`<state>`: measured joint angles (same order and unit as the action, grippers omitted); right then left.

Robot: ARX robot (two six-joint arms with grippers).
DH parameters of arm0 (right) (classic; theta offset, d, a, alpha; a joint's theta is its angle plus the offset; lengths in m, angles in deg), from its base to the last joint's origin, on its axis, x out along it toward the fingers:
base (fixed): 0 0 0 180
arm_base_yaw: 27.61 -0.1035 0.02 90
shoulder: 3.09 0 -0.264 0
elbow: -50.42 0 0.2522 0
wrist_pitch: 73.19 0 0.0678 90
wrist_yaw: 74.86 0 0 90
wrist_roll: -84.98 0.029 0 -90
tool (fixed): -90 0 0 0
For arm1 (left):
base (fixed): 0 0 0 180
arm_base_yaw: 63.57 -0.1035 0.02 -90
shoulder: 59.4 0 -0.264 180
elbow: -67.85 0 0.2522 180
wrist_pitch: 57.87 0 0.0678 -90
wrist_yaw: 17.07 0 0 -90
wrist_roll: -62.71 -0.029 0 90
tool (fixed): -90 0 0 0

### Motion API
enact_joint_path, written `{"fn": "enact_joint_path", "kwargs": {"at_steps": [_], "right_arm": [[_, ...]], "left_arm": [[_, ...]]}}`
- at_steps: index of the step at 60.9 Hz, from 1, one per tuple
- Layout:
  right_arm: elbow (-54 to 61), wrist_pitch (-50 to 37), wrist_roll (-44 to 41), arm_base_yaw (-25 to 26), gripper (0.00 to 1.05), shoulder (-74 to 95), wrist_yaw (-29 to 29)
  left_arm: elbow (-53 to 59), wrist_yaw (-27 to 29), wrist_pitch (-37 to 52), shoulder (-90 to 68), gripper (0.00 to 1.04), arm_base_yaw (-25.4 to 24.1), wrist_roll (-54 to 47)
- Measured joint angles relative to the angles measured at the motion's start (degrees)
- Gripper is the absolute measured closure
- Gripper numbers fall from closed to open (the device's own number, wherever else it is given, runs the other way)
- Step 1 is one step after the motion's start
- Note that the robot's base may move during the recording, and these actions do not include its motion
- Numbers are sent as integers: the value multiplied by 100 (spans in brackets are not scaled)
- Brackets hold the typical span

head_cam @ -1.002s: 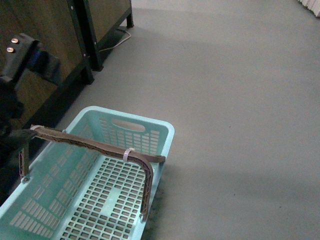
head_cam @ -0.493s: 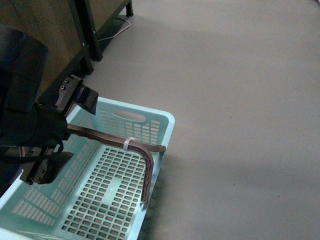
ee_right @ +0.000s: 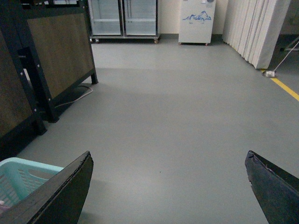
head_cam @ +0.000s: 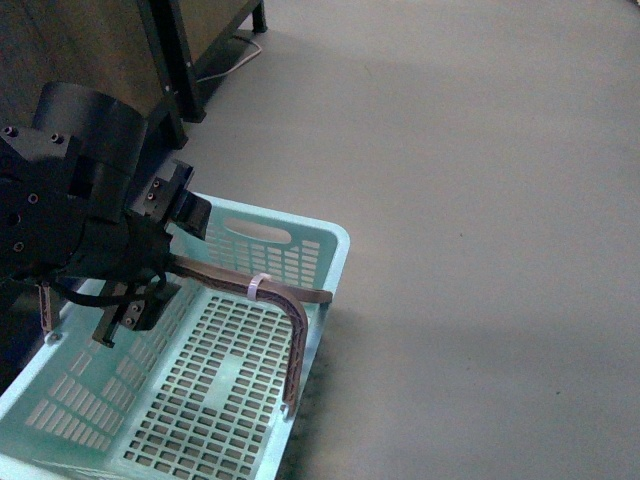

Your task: Pick mango and avocado into basket

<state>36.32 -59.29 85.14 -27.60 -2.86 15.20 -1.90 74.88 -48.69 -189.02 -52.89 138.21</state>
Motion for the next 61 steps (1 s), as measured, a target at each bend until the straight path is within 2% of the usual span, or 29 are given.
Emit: {"fn": "enact_joint_path", "kwargs": {"at_steps": [13, 20, 36, 61], "right_arm": [[0, 0, 0, 0, 8, 0, 0], [0, 0, 0, 0, 8, 0, -2], [0, 0, 0, 0, 8, 0, 0], [0, 0, 0, 0, 8, 0, 0]], "left_arm": [[42, 63, 232, -11, 86, 87, 199], [197, 79, 264, 166, 98, 153, 450], [999, 739, 190, 1591, 99, 393, 529], [1596, 1668, -691, 4933, 99, 699, 785]]}}
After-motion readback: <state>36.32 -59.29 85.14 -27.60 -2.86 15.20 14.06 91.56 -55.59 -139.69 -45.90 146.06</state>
